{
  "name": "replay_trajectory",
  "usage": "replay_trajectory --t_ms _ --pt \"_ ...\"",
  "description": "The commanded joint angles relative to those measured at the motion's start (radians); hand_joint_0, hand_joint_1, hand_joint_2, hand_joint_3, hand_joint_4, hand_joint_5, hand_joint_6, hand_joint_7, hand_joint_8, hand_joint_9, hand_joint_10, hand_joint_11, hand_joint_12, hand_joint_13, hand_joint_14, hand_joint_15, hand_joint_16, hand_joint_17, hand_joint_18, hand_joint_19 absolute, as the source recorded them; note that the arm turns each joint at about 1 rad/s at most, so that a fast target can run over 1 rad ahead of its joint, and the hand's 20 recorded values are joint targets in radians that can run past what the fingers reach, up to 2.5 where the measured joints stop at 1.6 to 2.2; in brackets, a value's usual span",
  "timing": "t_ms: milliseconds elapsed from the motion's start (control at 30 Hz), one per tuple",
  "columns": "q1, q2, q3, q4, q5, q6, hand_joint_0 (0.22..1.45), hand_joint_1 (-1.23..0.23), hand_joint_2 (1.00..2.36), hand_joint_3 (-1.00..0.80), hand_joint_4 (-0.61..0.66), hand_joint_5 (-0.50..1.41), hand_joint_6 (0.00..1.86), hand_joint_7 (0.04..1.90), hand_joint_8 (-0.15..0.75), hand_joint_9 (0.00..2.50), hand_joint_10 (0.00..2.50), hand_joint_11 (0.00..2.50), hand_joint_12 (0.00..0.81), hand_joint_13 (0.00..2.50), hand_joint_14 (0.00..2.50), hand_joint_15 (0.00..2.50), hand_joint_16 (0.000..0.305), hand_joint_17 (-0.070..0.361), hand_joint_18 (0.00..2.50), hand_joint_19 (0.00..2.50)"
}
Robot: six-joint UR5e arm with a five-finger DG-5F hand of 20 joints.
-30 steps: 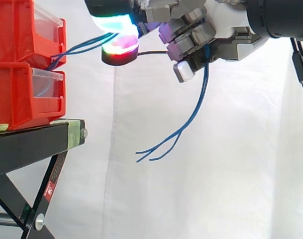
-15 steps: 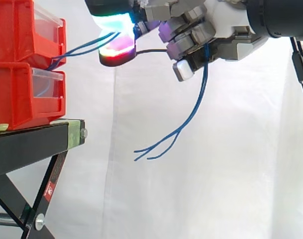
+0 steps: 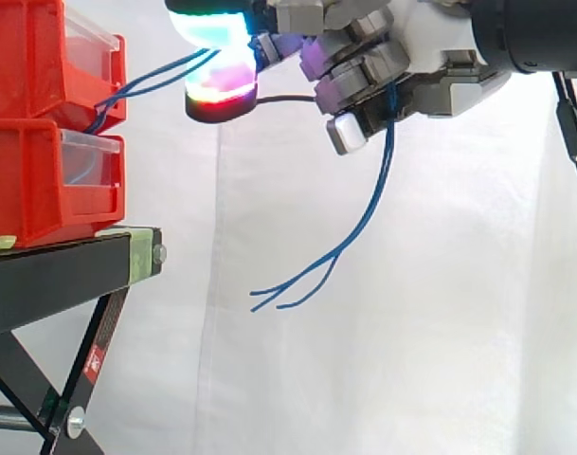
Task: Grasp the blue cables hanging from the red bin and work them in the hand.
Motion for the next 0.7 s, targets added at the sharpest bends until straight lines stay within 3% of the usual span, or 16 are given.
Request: replay_trajectory --t_ms 0,100,133,267,433,667 --pt "0.000 0.000 0.000 -0.026 -0.023 -0.022 0.86 -0.62 1.01 -0.79 0.27 0.14 0.21 1.32 0.580 1.71 2.50 2.50 0.706 2.10 2.50 2.15 0.210 0.158 2.50 0.77" --pt "0.000 0.000 0.000 -0.033 -0.032 -0.024 0.81 -0.56 1.00 -0.95 0.30 0.16 0.17 1.33 0.580 1.71 2.50 2.50 0.706 2.10 2.50 2.15 0.210 0.158 2.50 0.77" --pt "0.000 0.000 0.000 -0.034 -0.034 -0.024 0.80 -0.54 1.00 -0.99 0.34 0.21 0.00 1.38 0.580 1.71 2.50 2.50 0.706 2.10 2.50 2.15 0.210 0.158 2.50 0.77" --pt "0.000 0.000 0.000 -0.036 -0.038 -0.025 0.81 -0.51 1.00 -1.00 0.40 0.21 0.01 1.23 0.580 1.71 2.50 2.50 0.706 2.10 2.50 2.15 0.210 0.158 2.50 0.77" --pt "0.000 0.000 0.000 -0.036 -0.038 -0.025 0.87 -0.55 1.01 -0.89 0.39 0.20 0.01 1.18 0.580 1.71 2.50 2.50 0.706 2.10 2.50 2.15 0.210 0.158 2.50 0.77" --pt "0.000 0.000 0.000 -0.036 -0.038 -0.024 0.96 -0.61 1.01 -0.68 0.30 0.26 0.01 1.31 0.580 1.71 2.50 2.50 0.706 2.10 2.50 2.15 0.210 0.158 2.50 0.77"
